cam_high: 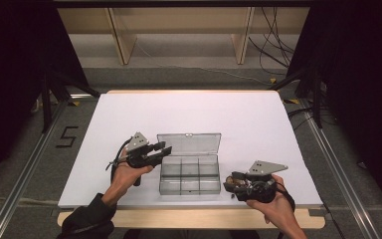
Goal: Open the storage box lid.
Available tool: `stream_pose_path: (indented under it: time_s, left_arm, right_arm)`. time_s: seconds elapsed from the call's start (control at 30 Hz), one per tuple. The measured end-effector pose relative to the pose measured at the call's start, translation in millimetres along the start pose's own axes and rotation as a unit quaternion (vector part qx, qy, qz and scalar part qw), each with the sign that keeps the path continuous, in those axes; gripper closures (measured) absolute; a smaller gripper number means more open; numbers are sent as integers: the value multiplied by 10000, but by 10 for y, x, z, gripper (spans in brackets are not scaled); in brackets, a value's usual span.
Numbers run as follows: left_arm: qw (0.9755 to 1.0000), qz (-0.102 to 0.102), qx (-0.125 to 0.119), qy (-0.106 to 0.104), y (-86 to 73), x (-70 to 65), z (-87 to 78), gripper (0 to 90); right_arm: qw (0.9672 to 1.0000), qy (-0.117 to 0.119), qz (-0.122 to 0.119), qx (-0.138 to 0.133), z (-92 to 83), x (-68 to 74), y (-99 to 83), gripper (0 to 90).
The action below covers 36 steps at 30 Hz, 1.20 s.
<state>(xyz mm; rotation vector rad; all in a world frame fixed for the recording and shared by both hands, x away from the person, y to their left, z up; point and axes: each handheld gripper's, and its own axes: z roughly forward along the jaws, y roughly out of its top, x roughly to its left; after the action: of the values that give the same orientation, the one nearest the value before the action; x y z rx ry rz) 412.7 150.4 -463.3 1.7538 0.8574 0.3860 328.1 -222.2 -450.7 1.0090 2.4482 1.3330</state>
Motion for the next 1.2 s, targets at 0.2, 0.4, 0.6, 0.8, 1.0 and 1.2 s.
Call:
stream_pose_path:
  time_s: [0.2, 0.4, 0.6, 0.8, 1.0, 1.2]
  left_arm:
    - [10000, -53, 9, 12, 5, 22, 32, 625]
    - [10000, -21, 38, 49, -20, 41, 74, 629]
    - [9999, -107, 67, 57, -36, 53, 108, 632]
    - [9998, -93, 88, 121, -51, 61, 132, 631]
    - [9997, -166, 116, 123, -51, 66, 142, 632]
    - [9996, -175, 151, 134, -53, 81, 150, 634]
  right_arm:
    - [9999, 42, 136, 24, 1, 23, -58, 460]
    - [10000, -15, 20, 45, -16, 6, -75, 463]
    - [9999, 23, 120, 64, -34, 10, -94, 463]
    - [9999, 37, 93, 89, -23, 8, -121, 463]
    - [9999, 31, 110, 110, -23, 6, -136, 463]
    - [9998, 20, 170, 108, -30, 1, -152, 464]
